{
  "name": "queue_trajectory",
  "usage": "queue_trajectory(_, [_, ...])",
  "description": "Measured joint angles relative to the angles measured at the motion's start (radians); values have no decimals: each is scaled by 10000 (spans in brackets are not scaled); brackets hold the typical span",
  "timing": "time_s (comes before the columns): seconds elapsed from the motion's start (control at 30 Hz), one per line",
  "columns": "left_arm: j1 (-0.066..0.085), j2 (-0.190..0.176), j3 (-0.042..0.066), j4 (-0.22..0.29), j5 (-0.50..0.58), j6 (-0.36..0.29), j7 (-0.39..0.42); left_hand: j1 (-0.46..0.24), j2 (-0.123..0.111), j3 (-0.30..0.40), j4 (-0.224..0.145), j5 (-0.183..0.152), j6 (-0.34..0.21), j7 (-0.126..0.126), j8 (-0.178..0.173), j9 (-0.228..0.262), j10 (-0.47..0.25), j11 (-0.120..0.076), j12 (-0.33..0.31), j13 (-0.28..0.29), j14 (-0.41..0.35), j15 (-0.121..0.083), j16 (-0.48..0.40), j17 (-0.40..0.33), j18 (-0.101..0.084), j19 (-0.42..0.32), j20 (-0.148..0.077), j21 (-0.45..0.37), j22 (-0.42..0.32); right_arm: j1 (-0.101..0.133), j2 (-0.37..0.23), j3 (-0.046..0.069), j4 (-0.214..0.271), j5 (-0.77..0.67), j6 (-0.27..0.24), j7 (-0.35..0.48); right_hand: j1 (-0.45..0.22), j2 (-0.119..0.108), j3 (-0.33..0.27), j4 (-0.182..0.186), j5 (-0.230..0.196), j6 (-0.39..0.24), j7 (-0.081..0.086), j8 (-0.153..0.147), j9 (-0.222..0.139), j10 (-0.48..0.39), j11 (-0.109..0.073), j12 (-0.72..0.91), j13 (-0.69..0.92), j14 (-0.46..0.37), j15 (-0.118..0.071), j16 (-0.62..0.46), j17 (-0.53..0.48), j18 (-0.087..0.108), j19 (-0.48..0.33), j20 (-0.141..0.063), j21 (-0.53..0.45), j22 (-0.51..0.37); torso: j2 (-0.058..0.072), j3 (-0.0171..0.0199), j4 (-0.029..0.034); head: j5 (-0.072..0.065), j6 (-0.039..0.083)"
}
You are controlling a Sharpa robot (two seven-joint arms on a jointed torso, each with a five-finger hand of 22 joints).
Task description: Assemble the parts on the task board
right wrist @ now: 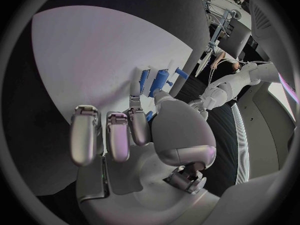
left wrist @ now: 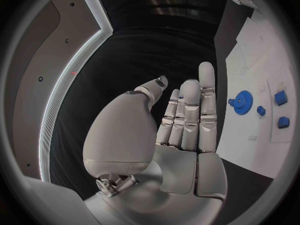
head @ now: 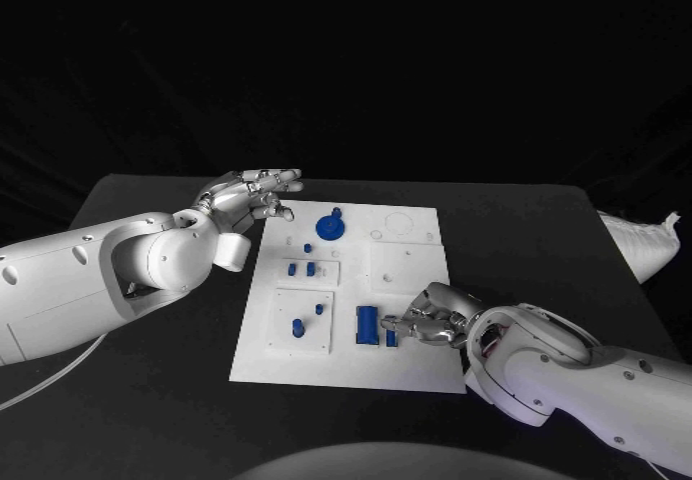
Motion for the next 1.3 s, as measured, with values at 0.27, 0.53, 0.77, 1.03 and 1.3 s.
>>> queue_trajectory(0.27, [0,-4,0,-8,-6,10,-6,0,0,0,0,0,0,0,0,0,0,0,0,0,0,0,0,0,1,0,0,0,0,0,-226,-2,30,0,-19,173,1075,10,-296,-556,-288,-212,107,0,29,0,0,-306,10,0,0,0,7,-1,0,0,-62,-161,-3,8,-18,-17,46])
queue_trajectory(0.53, [0,11,0,-95,-13,23,-8,0,0,0,0,0,0,0,39,0,-36,-36,51,0,0,0,-41,-42,0,-5,5,0,-16,74,-659,-13,-68,432,-462,972,1211,116,-618,-540,161,-1058,406,-439,-174,-273,273,-1820,22,19,138,-316,7,0,-114,114,-567,-884,-32,9,-18,-35,100])
queue_trajectory(0.77, [-115,218,-8,-516,-17,31,19,-54,54,-54,54,0,0,0,48,0,-36,-36,64,0,-72,-1,-41,-112,1,-36,36,-39,-35,843,-860,0,-1151,3444,-845,3854,2367,349,-632,-1141,506,-2058,911,-1225,-591,-2218,713,-5882,-1647,-32,505,-2279,-757,558,-1397,450,-2895,-4042,-197,-10,-68,-57,242])
queue_trajectory(1.03, [-380,809,-10,-1481,-2,57,116,-67,227,-85,85,0,180,-179,272,6,-178,-70,48,-219,-1379,73,-1896,-1097,1,-1305,169,-1164,-679,1551,-264,15,-3217,7493,-699,6948,3555,513,183,-1757,-202,-2431,1323,-1808,-1265,-4010,1143,-10914,-6236,-2061,1062,-9360,-6610,949,-3206,954,-7680,-8568,-557,-54,-181,-75,503])
queue_trajectory(1.3, [-601,1699,-6,-2738,166,102,347,-28,292,212,124,0,254,-177,-17,-10,218,250,-1234,-377,-2645,820,-6239,-3092,1,-3914,927,-3534,-2296,1683,901,109,-5254,9991,-192,8698,3781,379,1323,-2087,-619,-2515,1578,-1976,-2057,-4096,1779,-12884,-9574,-4149,1986,-13323,-9113,942,-4871,1833,-10982,-10663,-985,-106,-326,-42,1037])
